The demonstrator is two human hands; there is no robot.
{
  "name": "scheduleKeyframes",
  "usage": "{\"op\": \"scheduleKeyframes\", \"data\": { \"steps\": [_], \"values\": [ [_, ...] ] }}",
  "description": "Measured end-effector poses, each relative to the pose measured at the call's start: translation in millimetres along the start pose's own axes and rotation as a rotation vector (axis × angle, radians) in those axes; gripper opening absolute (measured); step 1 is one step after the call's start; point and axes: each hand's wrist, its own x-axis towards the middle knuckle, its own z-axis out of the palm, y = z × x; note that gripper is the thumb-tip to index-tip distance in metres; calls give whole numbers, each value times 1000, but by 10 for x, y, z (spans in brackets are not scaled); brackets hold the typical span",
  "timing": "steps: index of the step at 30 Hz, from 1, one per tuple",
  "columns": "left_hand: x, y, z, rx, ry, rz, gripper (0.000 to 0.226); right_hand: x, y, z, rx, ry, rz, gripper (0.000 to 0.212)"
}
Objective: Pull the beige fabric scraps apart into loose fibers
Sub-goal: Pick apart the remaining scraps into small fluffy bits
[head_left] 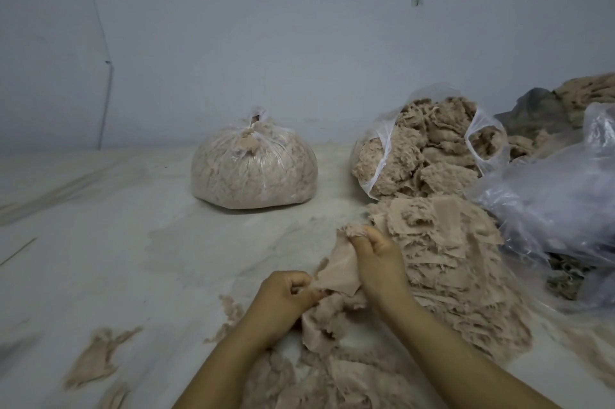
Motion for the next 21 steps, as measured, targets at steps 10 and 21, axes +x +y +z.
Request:
{"op": "scheduleKeyframes", "data": {
  "steps": [10,21],
  "values": [
    [12,-61,-133,150,104,15,34,193,-210,-331,-75,-72,126,26],
    [-13,186,27,-358,93,35,59,-65,-182,-70,66,-212,87,22]
  ]
}}
